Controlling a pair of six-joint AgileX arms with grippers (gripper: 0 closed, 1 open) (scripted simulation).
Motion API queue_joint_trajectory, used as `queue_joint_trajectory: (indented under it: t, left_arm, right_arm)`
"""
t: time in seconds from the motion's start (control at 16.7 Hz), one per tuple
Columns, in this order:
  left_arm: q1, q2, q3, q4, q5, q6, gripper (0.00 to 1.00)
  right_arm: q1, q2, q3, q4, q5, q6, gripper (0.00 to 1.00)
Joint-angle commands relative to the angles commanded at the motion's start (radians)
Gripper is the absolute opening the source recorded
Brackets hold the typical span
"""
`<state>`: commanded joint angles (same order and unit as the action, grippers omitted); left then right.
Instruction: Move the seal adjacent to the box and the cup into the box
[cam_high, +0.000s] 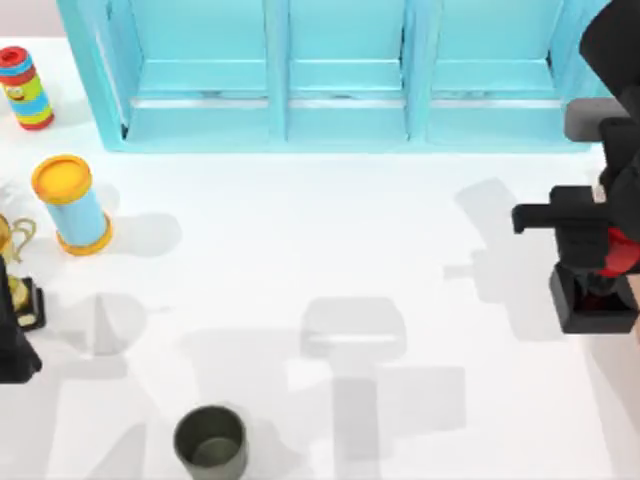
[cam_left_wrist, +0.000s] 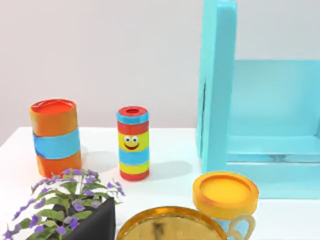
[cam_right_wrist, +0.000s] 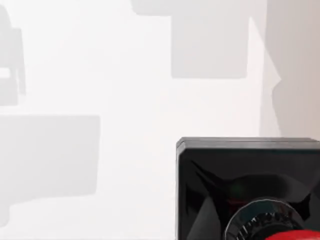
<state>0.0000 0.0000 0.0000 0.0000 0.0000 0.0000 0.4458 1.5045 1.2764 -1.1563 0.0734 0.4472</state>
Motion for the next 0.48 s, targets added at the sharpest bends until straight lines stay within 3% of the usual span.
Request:
queue_joint_trajectory:
  t: [0.48]
  left_arm:
    - [0.000,0.000,0.000,0.000,0.000,0.000,1.00]
  right_arm:
    - [-0.011,-0.031,-0.049,0.024,-0.003,-0.015,0.00]
